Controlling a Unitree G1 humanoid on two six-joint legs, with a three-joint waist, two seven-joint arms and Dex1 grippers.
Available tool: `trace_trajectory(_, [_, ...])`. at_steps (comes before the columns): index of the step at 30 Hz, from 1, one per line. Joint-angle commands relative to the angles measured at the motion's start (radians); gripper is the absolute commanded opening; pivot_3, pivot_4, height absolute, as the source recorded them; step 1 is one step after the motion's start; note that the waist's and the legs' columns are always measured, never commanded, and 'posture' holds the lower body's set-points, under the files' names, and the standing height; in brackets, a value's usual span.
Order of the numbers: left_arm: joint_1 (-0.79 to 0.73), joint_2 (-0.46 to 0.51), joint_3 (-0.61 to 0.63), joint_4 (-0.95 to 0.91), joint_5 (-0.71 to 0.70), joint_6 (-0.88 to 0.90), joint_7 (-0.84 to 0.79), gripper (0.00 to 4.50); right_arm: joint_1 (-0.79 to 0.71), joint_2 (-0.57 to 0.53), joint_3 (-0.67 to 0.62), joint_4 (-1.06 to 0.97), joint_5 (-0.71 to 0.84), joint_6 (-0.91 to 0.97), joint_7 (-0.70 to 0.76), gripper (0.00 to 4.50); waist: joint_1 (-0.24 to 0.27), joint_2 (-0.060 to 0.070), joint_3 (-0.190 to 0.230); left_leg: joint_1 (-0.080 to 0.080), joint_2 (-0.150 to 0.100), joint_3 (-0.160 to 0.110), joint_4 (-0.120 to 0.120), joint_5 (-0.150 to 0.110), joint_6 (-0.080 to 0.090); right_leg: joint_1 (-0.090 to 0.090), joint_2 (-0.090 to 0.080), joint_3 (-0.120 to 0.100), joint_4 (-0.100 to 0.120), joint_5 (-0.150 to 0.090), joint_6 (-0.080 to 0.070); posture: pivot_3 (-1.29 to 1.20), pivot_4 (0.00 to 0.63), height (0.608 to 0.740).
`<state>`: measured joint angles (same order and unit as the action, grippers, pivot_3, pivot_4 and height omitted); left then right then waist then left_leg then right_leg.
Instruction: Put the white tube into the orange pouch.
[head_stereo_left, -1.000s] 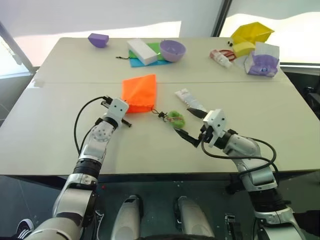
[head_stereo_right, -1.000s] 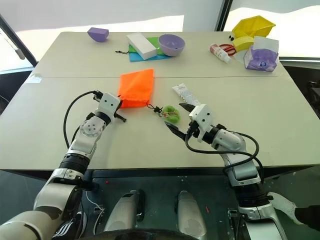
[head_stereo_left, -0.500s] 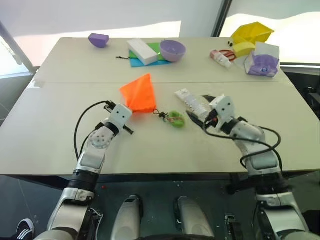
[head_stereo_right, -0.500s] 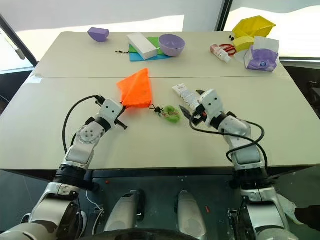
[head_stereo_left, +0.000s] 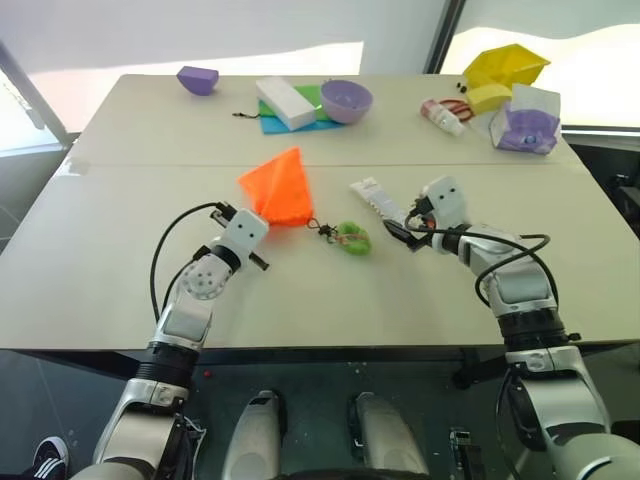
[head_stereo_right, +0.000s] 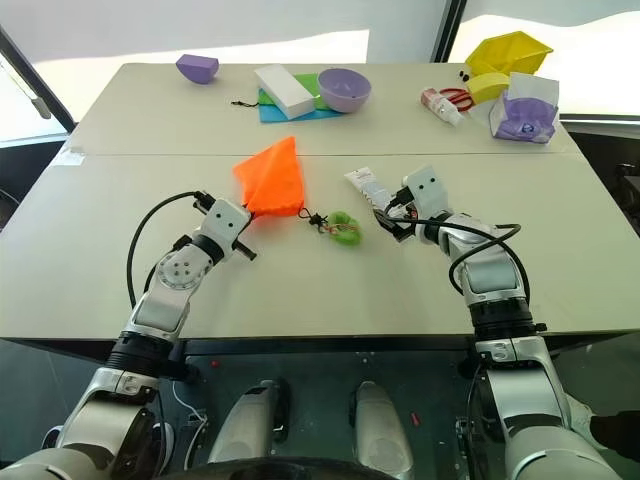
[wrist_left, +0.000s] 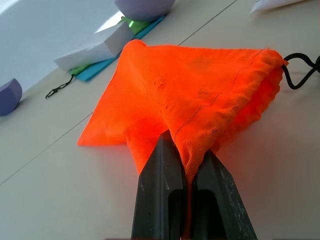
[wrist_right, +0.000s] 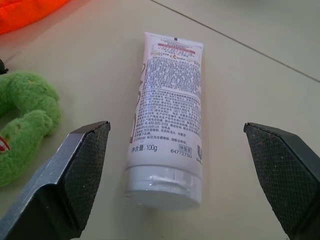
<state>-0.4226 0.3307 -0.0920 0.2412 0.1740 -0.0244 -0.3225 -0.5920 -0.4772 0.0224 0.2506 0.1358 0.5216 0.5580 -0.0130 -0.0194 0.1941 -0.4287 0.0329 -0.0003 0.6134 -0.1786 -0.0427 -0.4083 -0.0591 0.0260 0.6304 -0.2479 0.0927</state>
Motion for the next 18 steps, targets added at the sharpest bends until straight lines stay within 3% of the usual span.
trace_trajectory(1, [0.006,0.001,0.003,-0.048,0.0,0.002,0.01,0.03,-0.024,-0.003,-0.019,-0.032,0.018,0.073,0.001,4.5,0.0,0.0,0.0,0.0,0.0,0.0,0.0,0.0,0.0,0.0,0.0,0.0,0.0,0.0,0.0,0.0,0.15,0.74])
trace_trajectory(10, [0.005,-0.014,-0.005,-0.049,0.0,0.009,0.013,0.03,-0.066,0.026,-0.034,-0.072,0.031,0.251,-0.06,4.5,-0.003,0.0,0.0,0.0,0.0,0.0,0.0,0.0,0.0,-0.001,0.0,0.0,0.0,0.0,0.0,0.0,0.15,0.74])
trace_trajectory(18, [-0.002,-0.018,-0.007,-0.053,-0.001,0.009,0.016,0.03,-0.066,0.015,-0.027,-0.046,0.012,0.273,-0.087,4.5,0.0,0.0,0.0,-0.002,0.0,0.0,0.0,0.0,0.0,-0.001,0.0,0.0,0.0,0.0,0.0,0.0,0.15,0.74])
